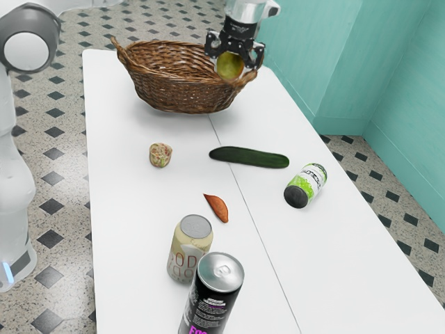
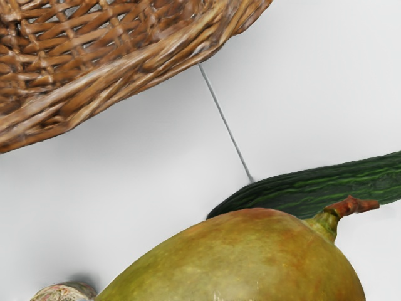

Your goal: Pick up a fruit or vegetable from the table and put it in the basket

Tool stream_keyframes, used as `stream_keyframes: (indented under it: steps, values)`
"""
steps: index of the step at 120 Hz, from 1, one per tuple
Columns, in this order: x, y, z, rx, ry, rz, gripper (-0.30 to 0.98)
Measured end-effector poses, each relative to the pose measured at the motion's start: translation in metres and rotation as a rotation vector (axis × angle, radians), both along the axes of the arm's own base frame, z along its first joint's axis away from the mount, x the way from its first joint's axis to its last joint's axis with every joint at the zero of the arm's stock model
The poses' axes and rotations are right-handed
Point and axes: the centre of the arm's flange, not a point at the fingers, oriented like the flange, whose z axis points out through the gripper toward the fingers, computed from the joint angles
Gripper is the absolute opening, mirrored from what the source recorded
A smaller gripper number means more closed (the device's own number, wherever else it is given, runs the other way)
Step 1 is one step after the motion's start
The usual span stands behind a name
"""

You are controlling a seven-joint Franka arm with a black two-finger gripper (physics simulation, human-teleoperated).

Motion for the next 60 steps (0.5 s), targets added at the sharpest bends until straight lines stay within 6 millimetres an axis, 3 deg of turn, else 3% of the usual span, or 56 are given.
stream_keyframes:
  steps: [17,40,52,60]
  values:
    - [-0.045,0.109,-0.005,-0.003,0.080,0.227,0.41]
    - [-0.129,0.253,-0.030,-0.035,0.128,0.503,0.40]
    - [-0.173,0.308,-0.034,-0.023,0.094,0.602,0.40]
    - [-0.179,0.324,-0.037,-0.009,0.067,0.606,0.40]
